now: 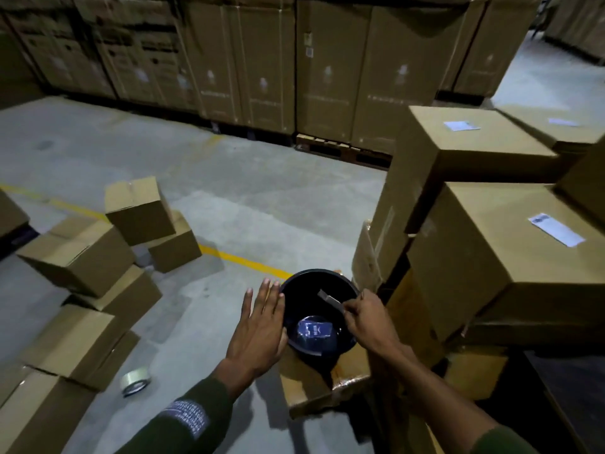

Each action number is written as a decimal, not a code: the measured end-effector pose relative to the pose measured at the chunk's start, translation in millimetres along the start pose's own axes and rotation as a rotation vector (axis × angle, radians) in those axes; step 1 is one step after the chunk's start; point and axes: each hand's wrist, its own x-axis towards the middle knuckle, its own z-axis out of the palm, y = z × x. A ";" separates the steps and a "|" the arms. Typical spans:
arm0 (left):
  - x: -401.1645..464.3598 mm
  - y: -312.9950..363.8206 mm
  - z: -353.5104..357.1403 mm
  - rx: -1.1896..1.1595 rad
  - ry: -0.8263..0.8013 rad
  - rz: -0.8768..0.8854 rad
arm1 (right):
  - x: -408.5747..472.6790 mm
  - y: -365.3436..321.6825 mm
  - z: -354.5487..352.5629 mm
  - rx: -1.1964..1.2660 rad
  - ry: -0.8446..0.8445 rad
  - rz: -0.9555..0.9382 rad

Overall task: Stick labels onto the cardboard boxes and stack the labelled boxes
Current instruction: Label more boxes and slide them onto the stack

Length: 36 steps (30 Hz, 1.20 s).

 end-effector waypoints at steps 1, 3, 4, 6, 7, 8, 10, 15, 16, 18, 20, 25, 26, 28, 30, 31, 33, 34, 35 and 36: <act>1.8 -3.9 2.9 0.000 0.002 -0.002 | 7.7 -0.6 7.4 -0.042 0.013 -0.014; 6.3 -10.0 8.0 -0.010 0.011 -0.007 | 19.7 -1.6 21.2 -0.103 0.029 -0.013; 8.5 -11.7 9.8 -0.013 0.013 -0.008 | 23.2 -0.8 28.4 -0.130 0.029 -0.005; 12.3 -13.5 13.2 -0.012 0.026 -0.001 | 23.2 1.7 41.2 -0.183 -0.027 0.012; 14.2 -15.4 15.8 -0.012 0.029 0.003 | 21.4 3.4 49.5 -0.207 -0.079 0.015; 16.0 -17.2 19.0 -0.008 0.032 0.009 | 17.7 4.4 56.6 -0.222 -0.147 0.020; 18.3 -20.2 26.1 0.003 0.027 0.019 | 8.1 7.5 66.9 -0.240 -0.245 0.015; 21.2 -20.3 37.4 -0.010 0.034 0.059 | -11.5 16.8 68.7 -0.216 -0.268 0.063; 22.1 -18.2 38.4 -0.016 0.046 0.075 | -14.8 18.8 65.5 -0.200 -0.246 0.080; 23.9 -12.2 37.6 -0.025 0.060 0.112 | -21.0 21.5 57.7 -0.175 -0.176 0.097; 26.0 -3.2 35.1 -0.031 0.073 0.144 | -27.9 23.2 48.0 -0.160 -0.103 0.103; 28.5 30.6 15.4 -0.050 0.101 0.213 | -56.6 24.2 15.3 -0.169 0.039 0.091; 27.9 39.6 10.0 -0.053 0.112 0.233 | -64.5 24.8 7.4 -0.177 0.055 0.090; 25.4 58.7 -1.1 -0.063 0.132 0.269 | -81.9 27.6 -7.3 -0.180 0.089 0.098; 20.4 80.6 -13.7 -0.062 0.143 0.311 | -104.5 32.9 -22.8 -0.199 0.156 0.102; 16.9 92.6 -20.3 -0.055 0.151 0.334 | -118.0 36.3 -30.8 -0.208 0.186 0.109; 8.9 115.5 -32.9 -0.036 0.171 0.388 | -146.1 43.4 -45.0 -0.236 0.235 0.121; 3.8 127.9 -39.5 -0.028 0.176 0.422 | -162.4 47.0 -52.3 -0.255 0.262 0.127; -1.6 140.5 -46.2 -0.020 0.180 0.457 | -179.6 50.5 -59.6 -0.266 0.290 0.140; -6.9 153.1 -53.1 -0.017 0.193 0.488 | -196.9 52.8 -67.0 -0.273 0.317 0.157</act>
